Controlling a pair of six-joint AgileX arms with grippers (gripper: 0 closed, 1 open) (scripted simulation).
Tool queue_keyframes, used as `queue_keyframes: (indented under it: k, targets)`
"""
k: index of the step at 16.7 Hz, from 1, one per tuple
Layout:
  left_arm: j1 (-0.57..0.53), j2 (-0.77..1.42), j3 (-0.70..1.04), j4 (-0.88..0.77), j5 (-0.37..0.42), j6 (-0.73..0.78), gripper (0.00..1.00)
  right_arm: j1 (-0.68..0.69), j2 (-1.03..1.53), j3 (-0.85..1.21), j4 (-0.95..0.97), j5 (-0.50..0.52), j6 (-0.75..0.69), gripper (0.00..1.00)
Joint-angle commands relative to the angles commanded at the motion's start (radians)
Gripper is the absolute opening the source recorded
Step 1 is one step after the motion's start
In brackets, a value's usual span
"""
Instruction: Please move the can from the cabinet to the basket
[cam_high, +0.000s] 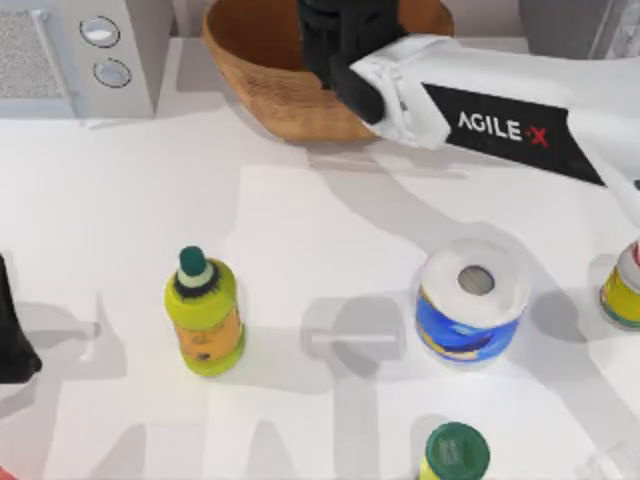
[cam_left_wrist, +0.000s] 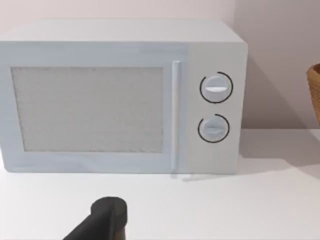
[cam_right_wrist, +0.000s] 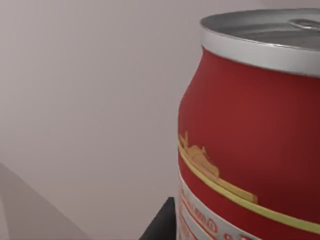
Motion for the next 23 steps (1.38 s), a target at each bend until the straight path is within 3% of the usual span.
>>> queue_keyframes:
  k: [12, 23]
  targets:
    - [0.0, 0.0, 0.0, 0.0, 0.0, 0.0, 1.0, -0.021, 0.091, 0.136, -0.03, -0.022, -0.004, 0.0]
    - [0.0, 0.0, 0.0, 0.0, 0.0, 0.0, 1.0, -0.021, 0.091, 0.136, -0.03, -0.022, -0.004, 0.83]
